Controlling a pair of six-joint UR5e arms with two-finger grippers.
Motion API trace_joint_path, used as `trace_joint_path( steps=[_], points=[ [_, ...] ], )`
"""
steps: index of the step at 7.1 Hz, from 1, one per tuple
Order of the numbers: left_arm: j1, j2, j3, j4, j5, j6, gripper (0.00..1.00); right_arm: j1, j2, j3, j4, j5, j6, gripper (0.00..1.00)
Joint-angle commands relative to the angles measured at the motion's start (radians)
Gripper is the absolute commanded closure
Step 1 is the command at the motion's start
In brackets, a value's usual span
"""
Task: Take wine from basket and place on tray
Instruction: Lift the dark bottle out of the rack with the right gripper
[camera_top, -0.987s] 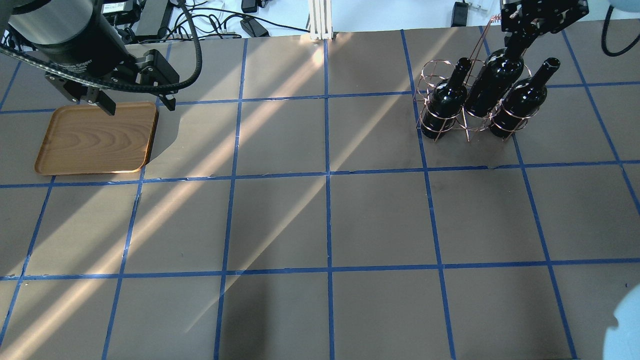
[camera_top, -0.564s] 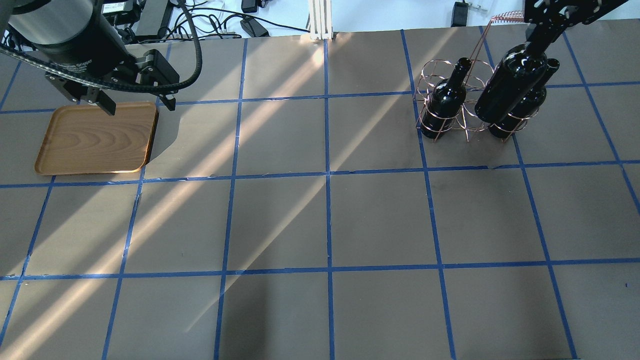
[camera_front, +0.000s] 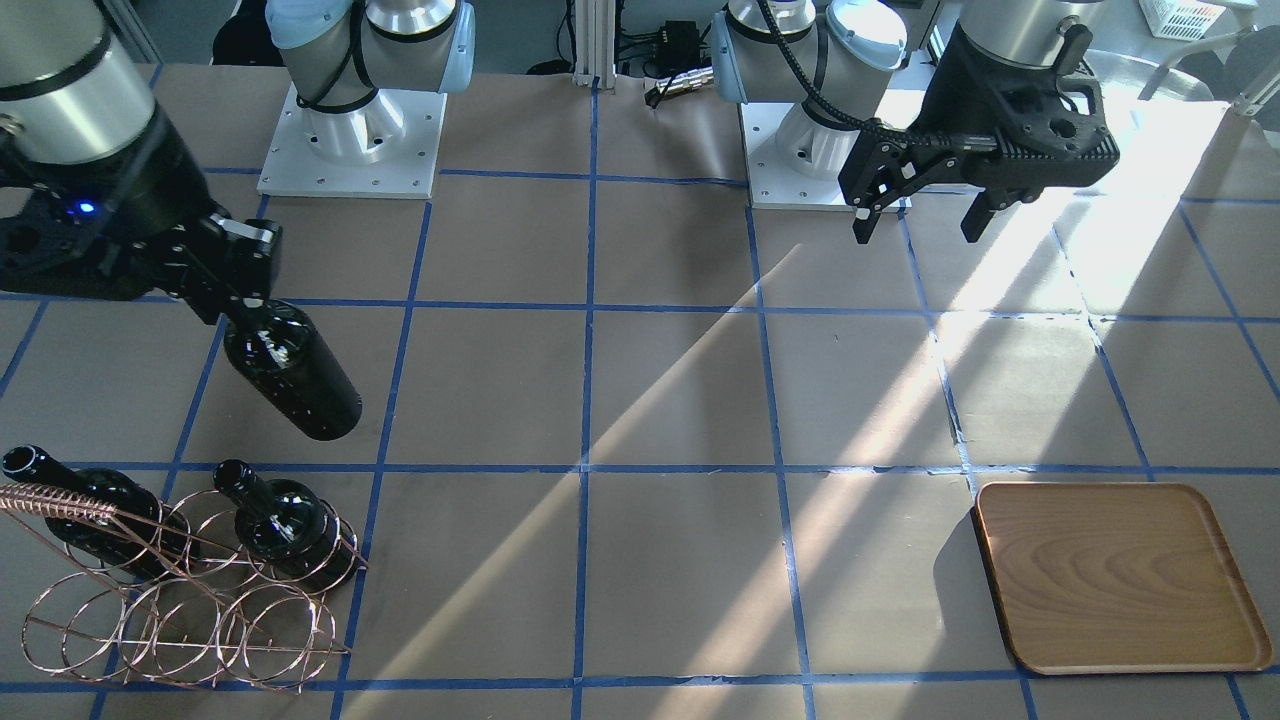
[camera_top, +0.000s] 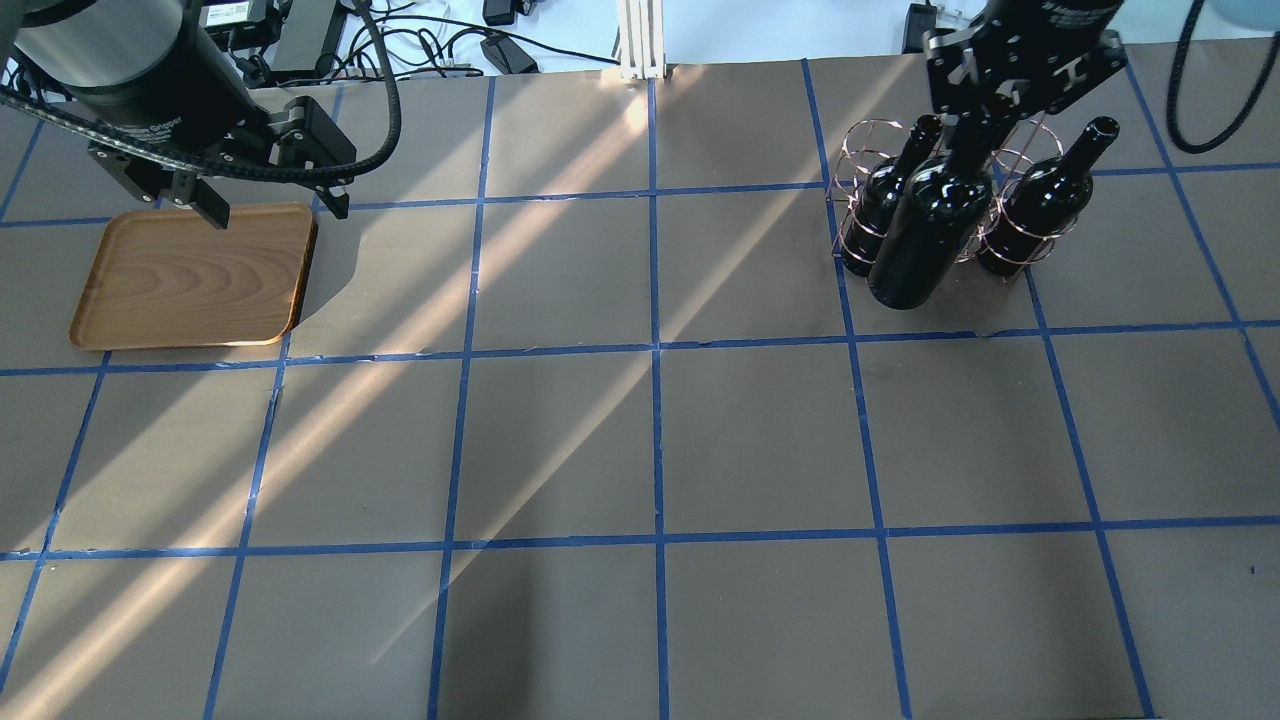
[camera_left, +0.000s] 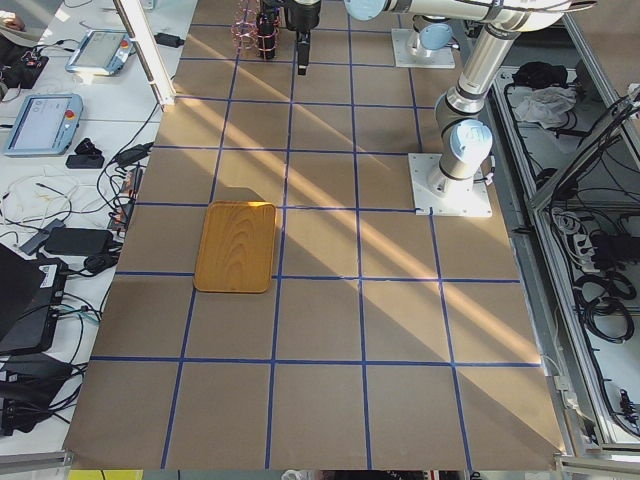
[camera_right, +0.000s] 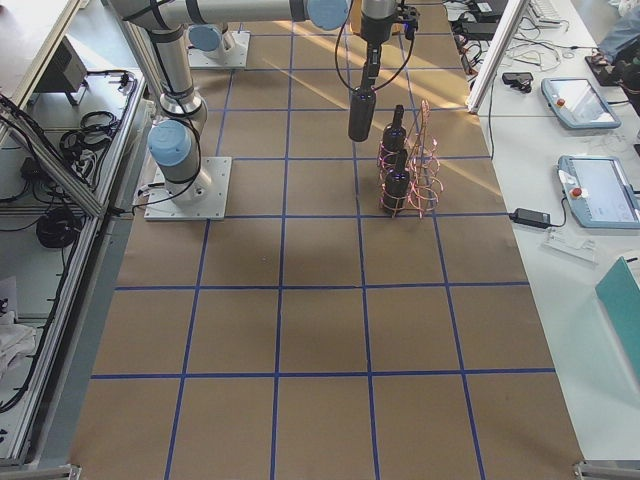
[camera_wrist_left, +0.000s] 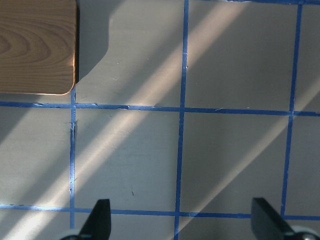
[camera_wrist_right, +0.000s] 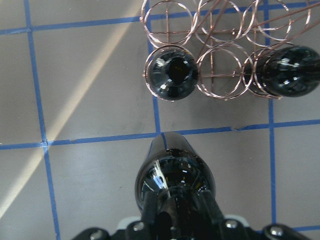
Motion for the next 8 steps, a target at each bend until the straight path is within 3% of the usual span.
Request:
trace_joint_path(
  steps=[1,3,5,8],
  points=[
    [0.002,0.001,0.000,0.001,0.001,0.000,0.00,0.160,0.051,0.049,-0.131,-0.006,0.251,0.74],
    [0.002,0.001,0.000,0.000,-0.001,0.000,0.00,0.310,0.117,0.049,-0.207,-0.007,0.479,0.74],
    [0.003,0.001,0.000,0.000,0.002,0.000,0.00,0.417,0.196,0.046,-0.245,-0.009,0.528,0.74],
    [0.006,0.001,0.002,0.000,0.004,0.000,0.00,0.458,0.209,0.038,-0.267,-0.004,0.567,0.74]
  ],
)
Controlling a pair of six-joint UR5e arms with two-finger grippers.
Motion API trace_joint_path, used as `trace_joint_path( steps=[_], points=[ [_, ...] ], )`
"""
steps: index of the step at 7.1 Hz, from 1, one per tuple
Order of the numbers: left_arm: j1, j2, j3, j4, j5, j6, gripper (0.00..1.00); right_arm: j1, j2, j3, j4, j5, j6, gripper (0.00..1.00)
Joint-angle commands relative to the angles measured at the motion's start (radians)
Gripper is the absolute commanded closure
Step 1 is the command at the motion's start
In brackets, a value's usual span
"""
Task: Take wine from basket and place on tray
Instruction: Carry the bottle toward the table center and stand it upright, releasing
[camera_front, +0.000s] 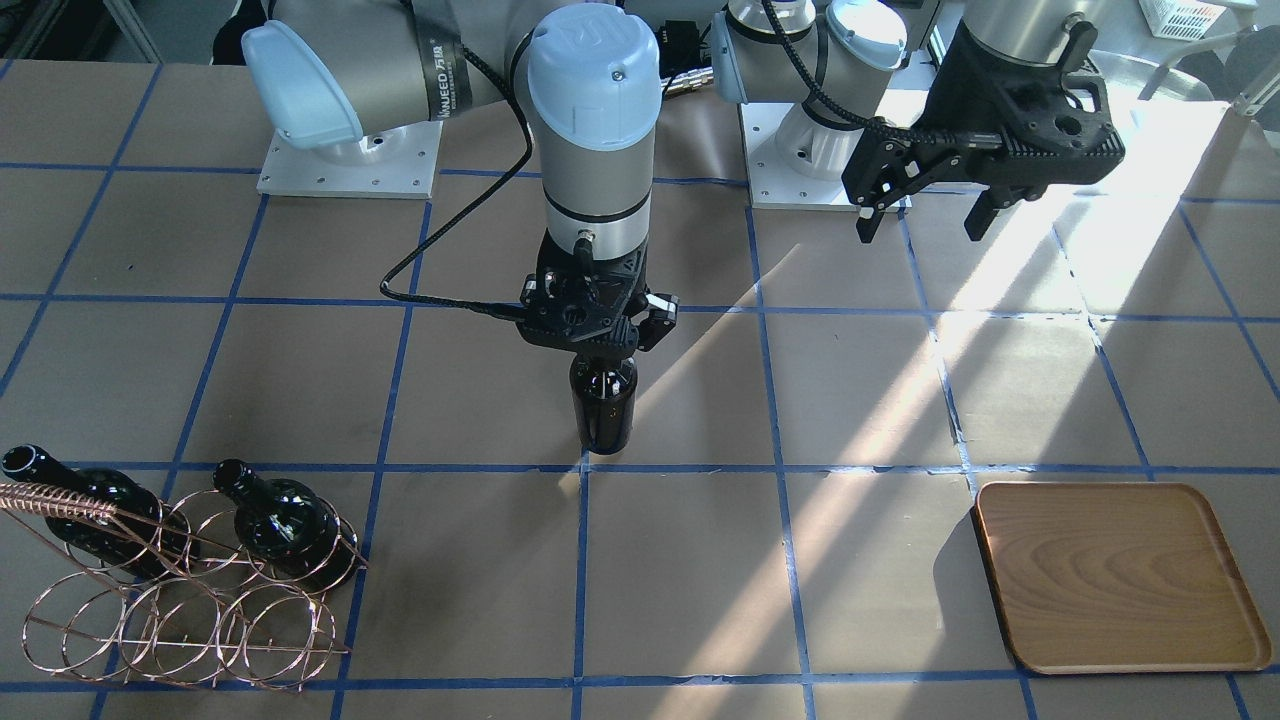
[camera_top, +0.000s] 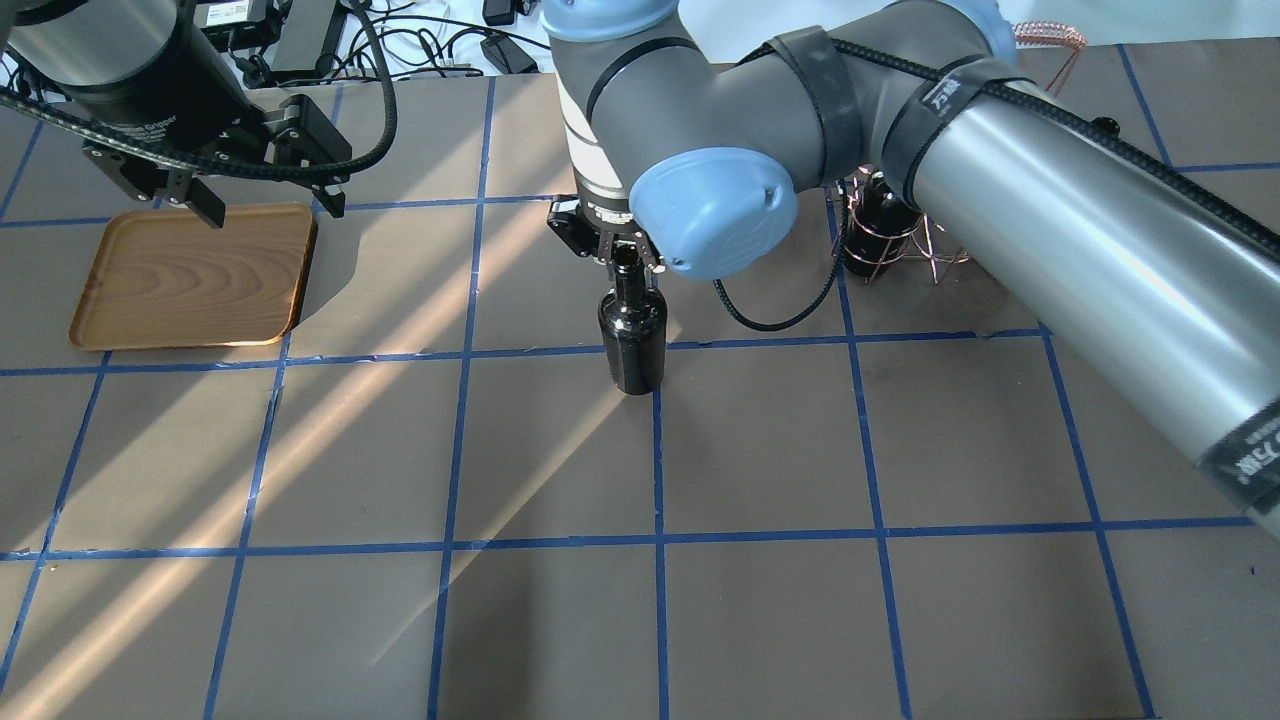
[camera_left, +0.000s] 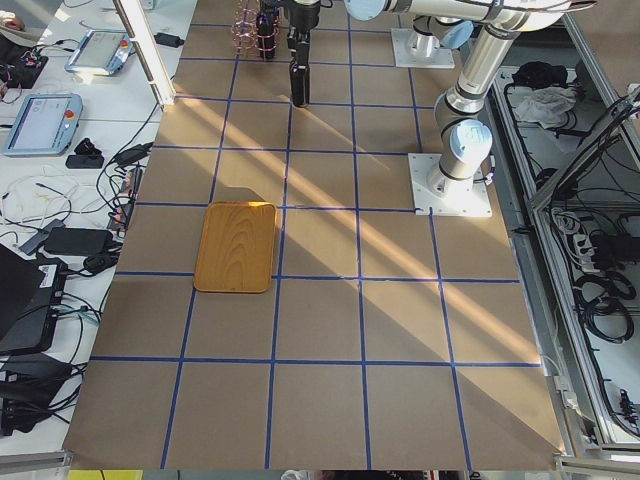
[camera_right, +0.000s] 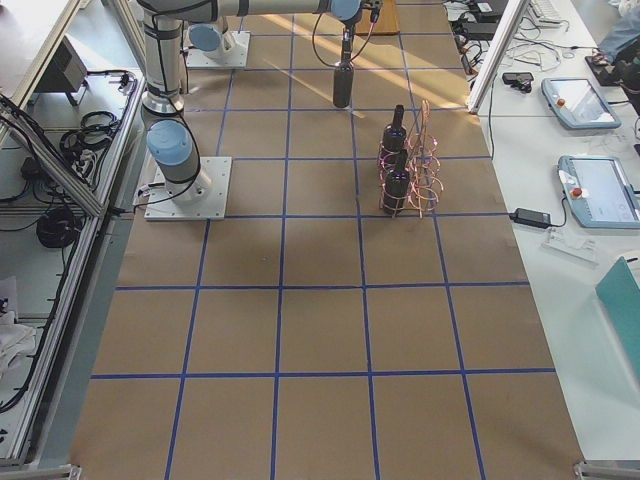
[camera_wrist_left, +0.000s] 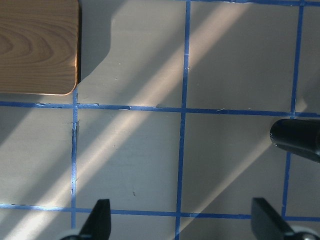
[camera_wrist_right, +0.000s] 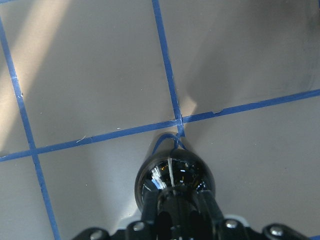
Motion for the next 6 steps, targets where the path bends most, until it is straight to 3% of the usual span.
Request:
trace_joint_path(
  steps=[1,6],
  points=[
    [0.026,0.000,0.001,-0.001,-0.007,0.000,0.00,0.025,0.004,-0.005,-0.022,0.011,0.033,0.74],
    [0.033,0.002,-0.001,-0.002,-0.005,0.000,0.00,0.065,0.072,-0.073,-0.056,-0.001,0.107,0.74]
  ],
)
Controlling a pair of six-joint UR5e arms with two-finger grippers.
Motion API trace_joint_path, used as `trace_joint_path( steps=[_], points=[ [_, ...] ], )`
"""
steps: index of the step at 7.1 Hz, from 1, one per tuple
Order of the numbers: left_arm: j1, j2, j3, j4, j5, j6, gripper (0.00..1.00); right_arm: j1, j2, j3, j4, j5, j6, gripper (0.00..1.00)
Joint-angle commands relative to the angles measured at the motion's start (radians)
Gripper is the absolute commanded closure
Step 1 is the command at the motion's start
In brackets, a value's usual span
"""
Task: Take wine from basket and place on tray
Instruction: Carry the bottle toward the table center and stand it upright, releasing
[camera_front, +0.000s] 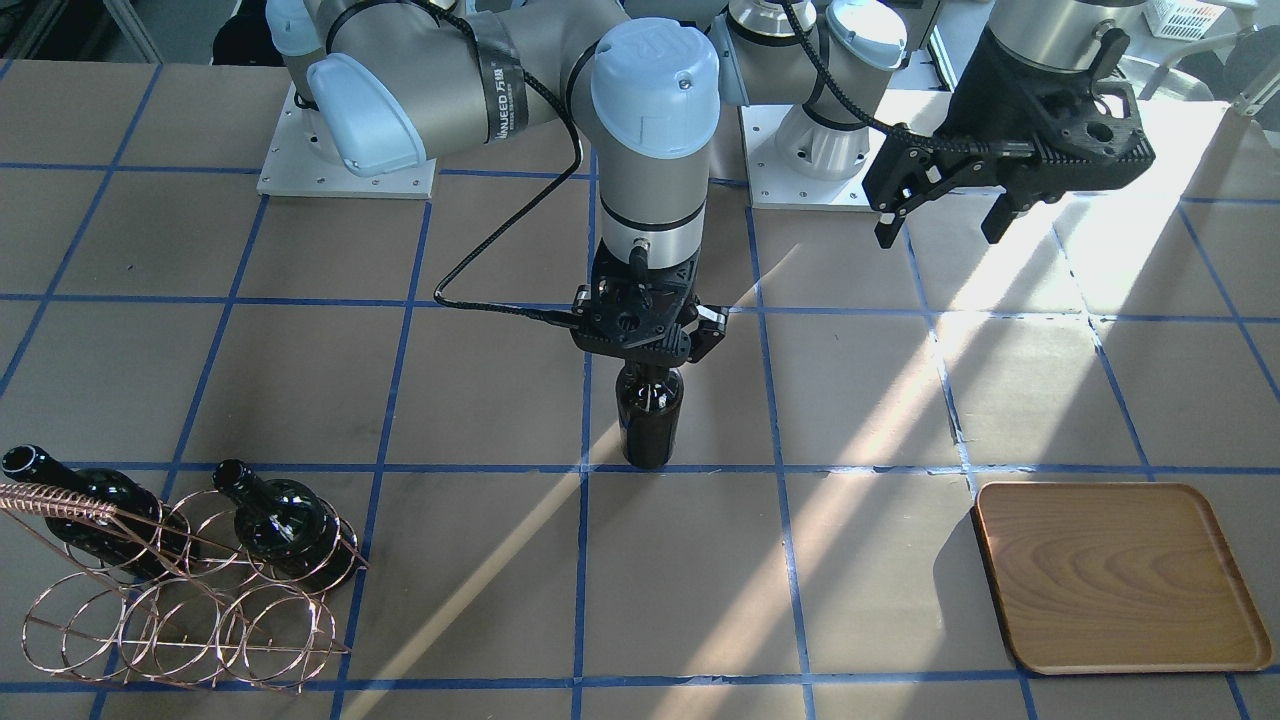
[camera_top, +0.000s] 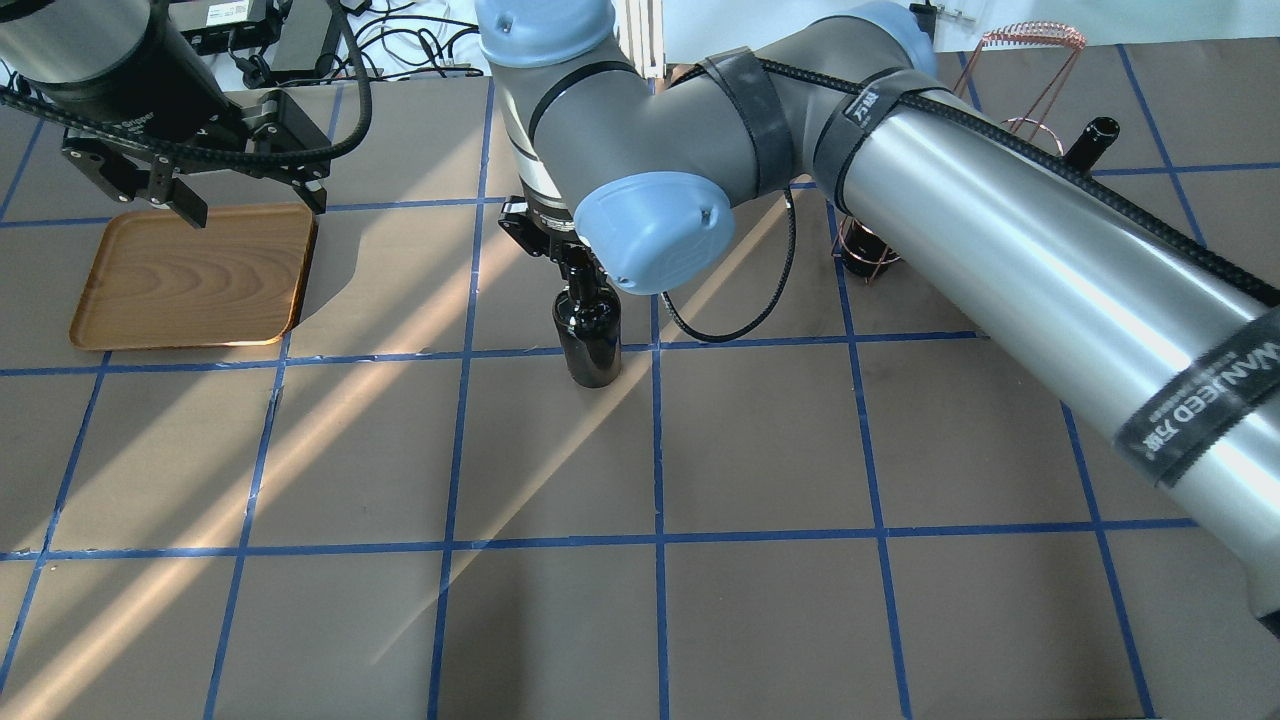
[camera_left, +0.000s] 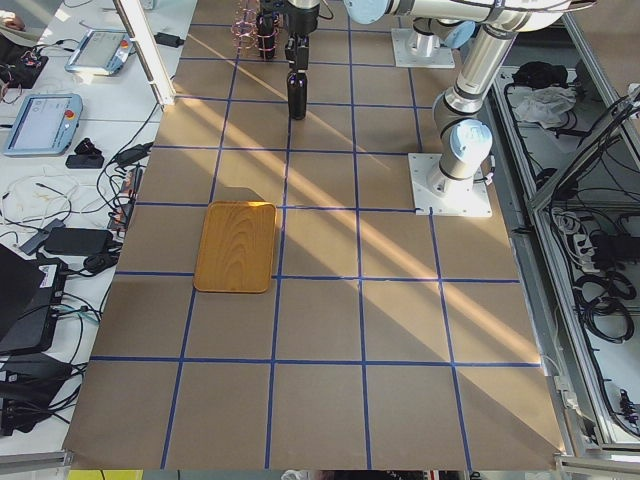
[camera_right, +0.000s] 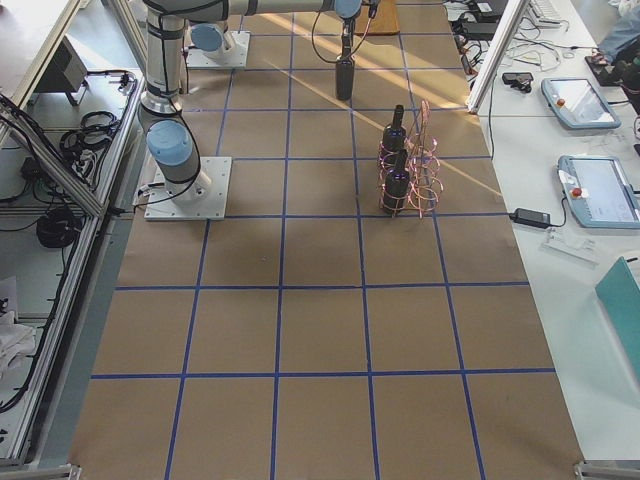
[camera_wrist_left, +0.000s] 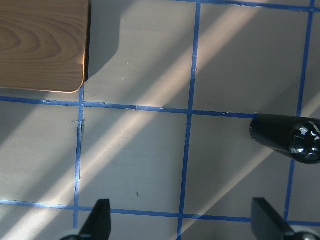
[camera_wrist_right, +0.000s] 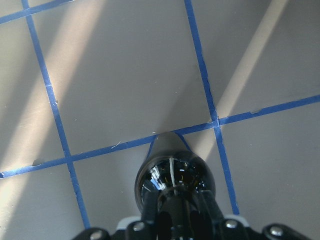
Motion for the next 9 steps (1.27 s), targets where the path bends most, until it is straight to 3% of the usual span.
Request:
trace_joint_path(
  steps=[1,4,5,8,9],
  points=[
    [0.000,0.000,0.000,-0.001,-0.002,0.000,0.00,0.008,0.010,-0.017,-0.001,-0.002,0.009,0.74],
    [-0.001,0.000,0.000,-0.004,-0.005,0.000,0.00,0.008,0.015,-0.017,-0.001,0.000,0.011,0.69],
    [-0.001,-0.002,0.000,-0.005,-0.003,-0.002,0.00,0.008,0.015,-0.017,-0.001,0.000,0.009,0.61],
    [-0.001,0.000,0.000,-0.010,0.004,0.000,0.00,0.023,0.015,-0.012,-0.001,0.000,0.014,0.03],
    [-0.003,0.000,0.000,-0.018,0.010,0.000,0.00,0.023,0.015,-0.011,-0.001,-0.002,0.022,0.00]
  ],
)
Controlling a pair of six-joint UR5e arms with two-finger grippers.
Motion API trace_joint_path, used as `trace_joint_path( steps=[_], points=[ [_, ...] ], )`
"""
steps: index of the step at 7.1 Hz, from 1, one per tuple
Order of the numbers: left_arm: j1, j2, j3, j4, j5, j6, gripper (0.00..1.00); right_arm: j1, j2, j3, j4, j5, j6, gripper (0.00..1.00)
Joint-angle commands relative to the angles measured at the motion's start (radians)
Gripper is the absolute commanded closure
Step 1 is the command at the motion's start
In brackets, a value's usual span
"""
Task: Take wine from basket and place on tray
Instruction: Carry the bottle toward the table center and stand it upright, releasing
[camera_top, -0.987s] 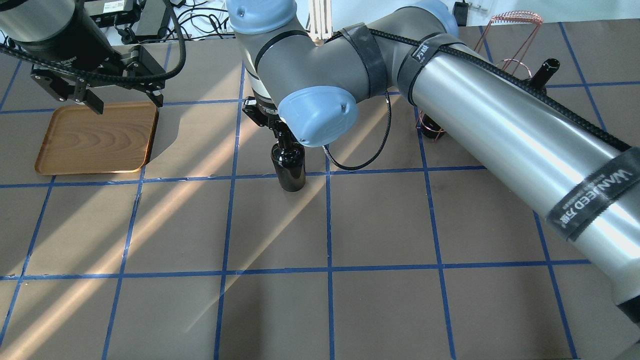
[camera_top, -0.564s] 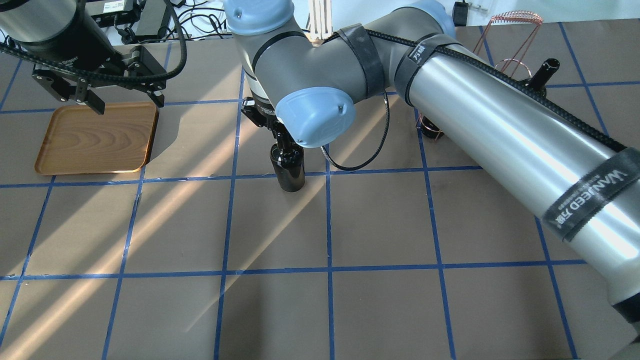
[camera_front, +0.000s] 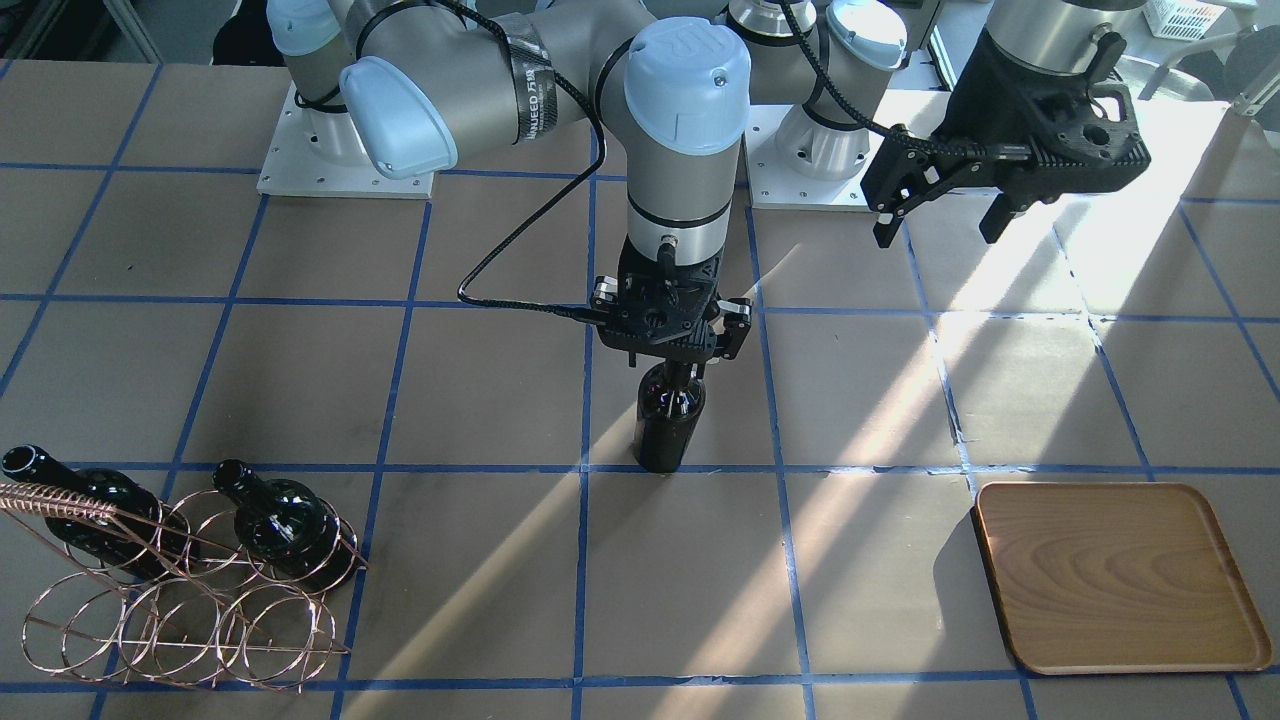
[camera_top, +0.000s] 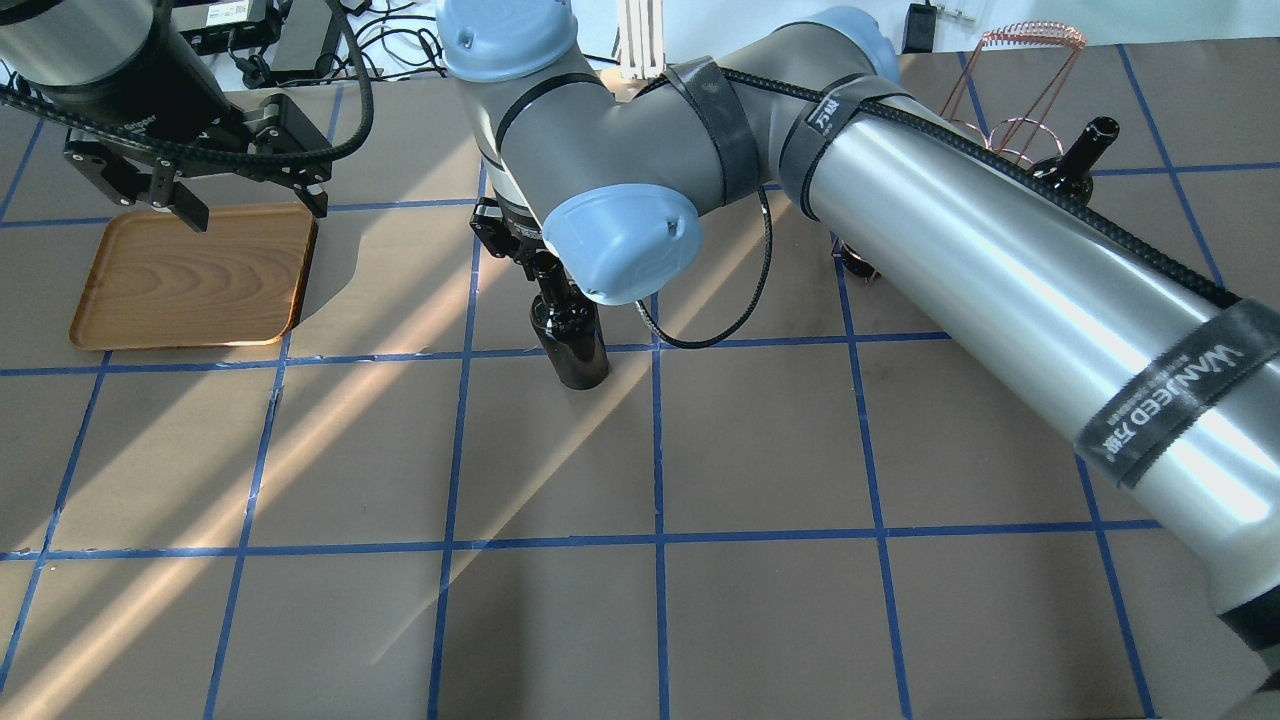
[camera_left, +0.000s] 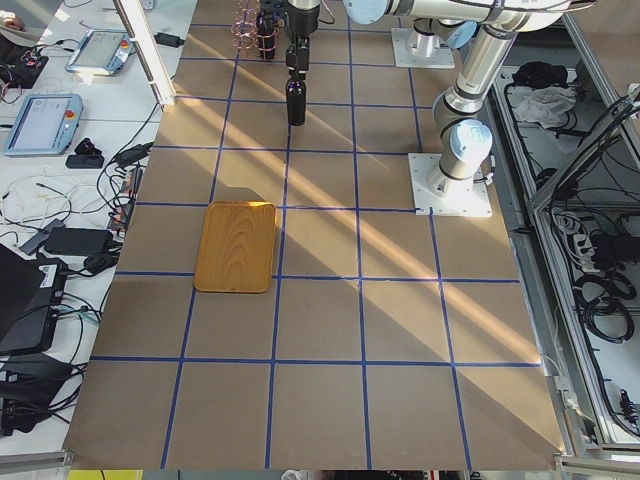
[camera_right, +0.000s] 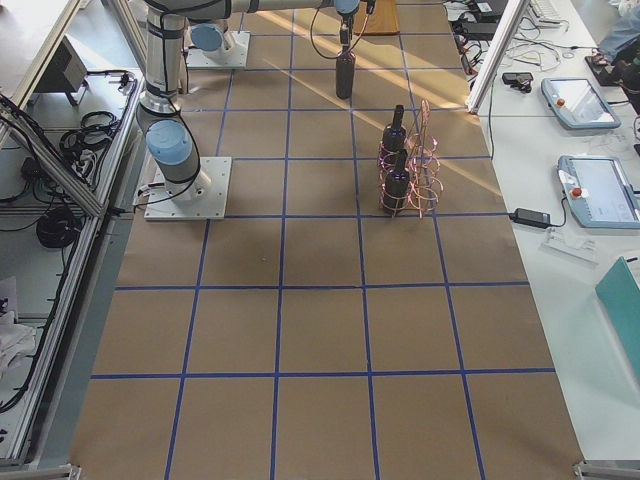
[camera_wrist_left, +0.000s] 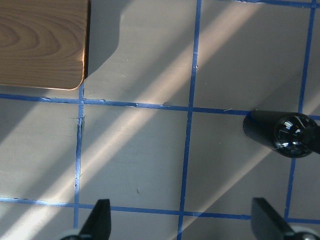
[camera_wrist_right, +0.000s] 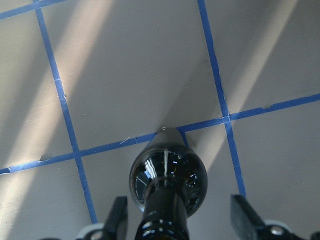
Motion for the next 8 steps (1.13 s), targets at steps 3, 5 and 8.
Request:
trace_joint_path(
  steps=[3,5,8],
  points=[
    [-0.001,0.010,-0.038,0.005,0.005,-0.003,0.00,0.000,-0.023,-0.006,0.000,-0.004,-0.013,0.00],
    [-0.003,0.024,-0.044,-0.008,0.015,-0.013,0.00,-0.037,-0.113,-0.006,0.055,-0.001,-0.093,0.00],
    [-0.004,-0.004,-0.044,0.005,0.008,0.001,0.00,-0.207,-0.219,0.004,0.255,0.013,-0.383,0.00]
  ],
)
